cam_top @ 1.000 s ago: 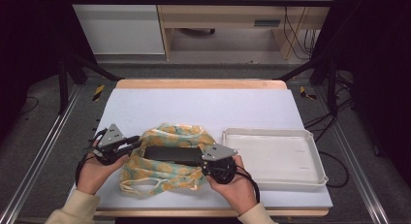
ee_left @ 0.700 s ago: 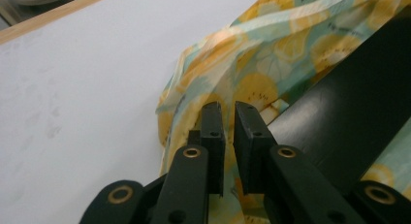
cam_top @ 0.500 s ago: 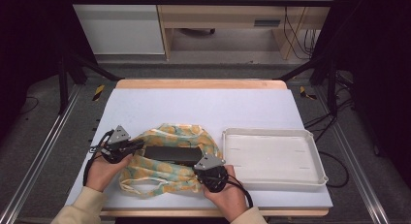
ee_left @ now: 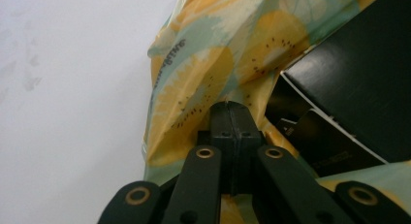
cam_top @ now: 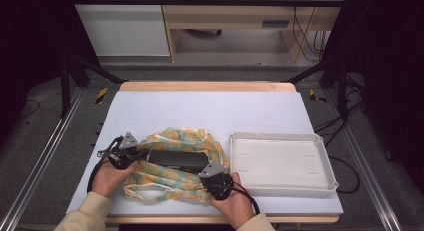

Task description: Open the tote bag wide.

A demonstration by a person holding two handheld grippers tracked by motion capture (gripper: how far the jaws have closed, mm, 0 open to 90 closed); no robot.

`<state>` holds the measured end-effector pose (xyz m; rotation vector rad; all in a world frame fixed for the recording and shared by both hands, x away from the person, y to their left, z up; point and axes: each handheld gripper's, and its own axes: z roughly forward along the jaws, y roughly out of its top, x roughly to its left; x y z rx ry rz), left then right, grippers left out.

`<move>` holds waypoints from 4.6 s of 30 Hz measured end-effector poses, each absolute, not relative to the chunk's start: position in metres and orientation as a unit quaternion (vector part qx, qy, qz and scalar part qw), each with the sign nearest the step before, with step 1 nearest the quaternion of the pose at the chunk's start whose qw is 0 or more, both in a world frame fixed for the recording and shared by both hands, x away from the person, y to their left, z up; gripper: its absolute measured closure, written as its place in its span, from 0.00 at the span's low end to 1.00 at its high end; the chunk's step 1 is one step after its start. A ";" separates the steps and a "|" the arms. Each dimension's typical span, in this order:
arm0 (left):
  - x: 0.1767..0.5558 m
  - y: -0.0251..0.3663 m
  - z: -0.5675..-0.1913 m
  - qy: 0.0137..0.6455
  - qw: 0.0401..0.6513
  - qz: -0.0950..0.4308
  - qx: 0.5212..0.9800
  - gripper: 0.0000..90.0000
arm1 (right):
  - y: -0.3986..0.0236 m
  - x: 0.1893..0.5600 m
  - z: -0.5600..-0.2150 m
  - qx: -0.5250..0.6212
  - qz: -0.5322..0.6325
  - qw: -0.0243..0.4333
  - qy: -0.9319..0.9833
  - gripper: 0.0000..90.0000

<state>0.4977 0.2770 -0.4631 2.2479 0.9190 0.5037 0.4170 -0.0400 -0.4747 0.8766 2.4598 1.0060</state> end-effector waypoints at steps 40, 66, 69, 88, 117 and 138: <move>0.489 0.286 -0.458 0.355 0.342 0.195 0.848 1.00 | -0.042 0.416 -0.476 0.297 0.353 0.164 0.872 1.00; 0.438 0.277 -0.429 0.309 0.424 0.195 0.828 1.00 | -0.057 0.417 -0.458 0.295 0.395 0.194 0.848 1.00; 0.439 0.275 -0.431 0.306 0.426 0.194 0.829 1.00 | -0.058 0.417 -0.457 0.296 0.396 0.196 0.847 1.00; 0.445 0.288 -0.444 0.335 0.403 0.192 0.830 1.00 | -0.060 0.418 -0.456 0.298 0.401 0.198 0.843 1.00; 0.427 0.263 -0.463 0.307 0.353 0.168 0.868 1.00 | -0.054 0.490 -0.424 0.299 0.358 0.217 0.857 1.00; 0.430 0.258 -0.473 0.306 0.333 0.155 0.879 1.00 | -0.054 0.519 -0.459 0.331 0.295 0.181 0.878 1.00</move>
